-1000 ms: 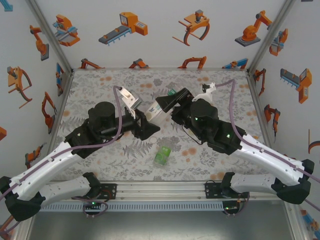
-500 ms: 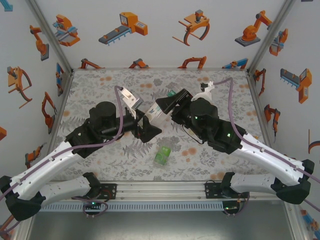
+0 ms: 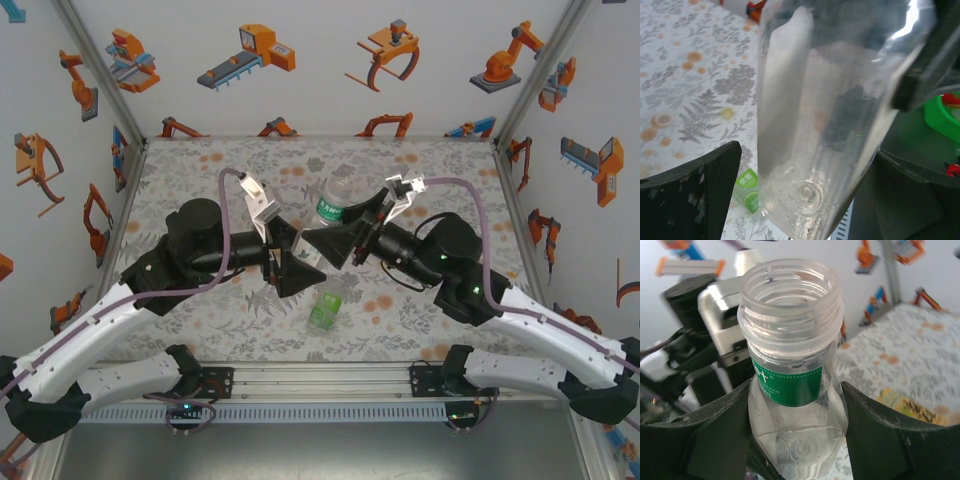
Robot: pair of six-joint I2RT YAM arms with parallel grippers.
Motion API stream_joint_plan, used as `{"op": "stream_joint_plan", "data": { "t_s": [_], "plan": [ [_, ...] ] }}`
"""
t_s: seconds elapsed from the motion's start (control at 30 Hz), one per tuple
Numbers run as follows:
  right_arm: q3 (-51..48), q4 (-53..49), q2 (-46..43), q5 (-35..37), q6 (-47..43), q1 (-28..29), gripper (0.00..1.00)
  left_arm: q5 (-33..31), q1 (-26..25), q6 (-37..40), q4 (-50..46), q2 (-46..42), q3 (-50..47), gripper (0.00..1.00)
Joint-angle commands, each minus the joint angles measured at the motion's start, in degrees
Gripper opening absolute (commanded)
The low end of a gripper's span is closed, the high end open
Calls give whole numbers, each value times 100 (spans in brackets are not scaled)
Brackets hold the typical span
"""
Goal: Screw on the bottle caps
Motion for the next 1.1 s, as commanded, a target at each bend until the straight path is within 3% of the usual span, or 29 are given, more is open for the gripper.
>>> {"op": "stream_joint_plan", "data": {
  "t_s": [0.0,0.23,0.43,0.83,0.87,0.93,1.07],
  "plan": [
    [107,672,-109,-1410,-925,-2,14,667,-18,-90,619,-146,16,93],
    [29,1402,18,-1715,-633,-3,9,1031,-23,-311,1330,-26,54,88],
    [54,1558,84,-1660,-565,-4,4,1573,-27,-340,1158,265,287,82],
    [7,1266,-47,-1480,-627,-2,0,1575,-27,-130,1030,120,231,52],
    [7,1227,-65,-1449,-644,-7,4,1568,-23,-102,993,102,224,50],
    [6,1143,-100,-1371,-665,-2,22,1518,-27,-60,934,50,197,48],
    [48,869,-206,-1187,-756,-2,66,1302,-27,69,775,-79,100,43]
  ]
}}
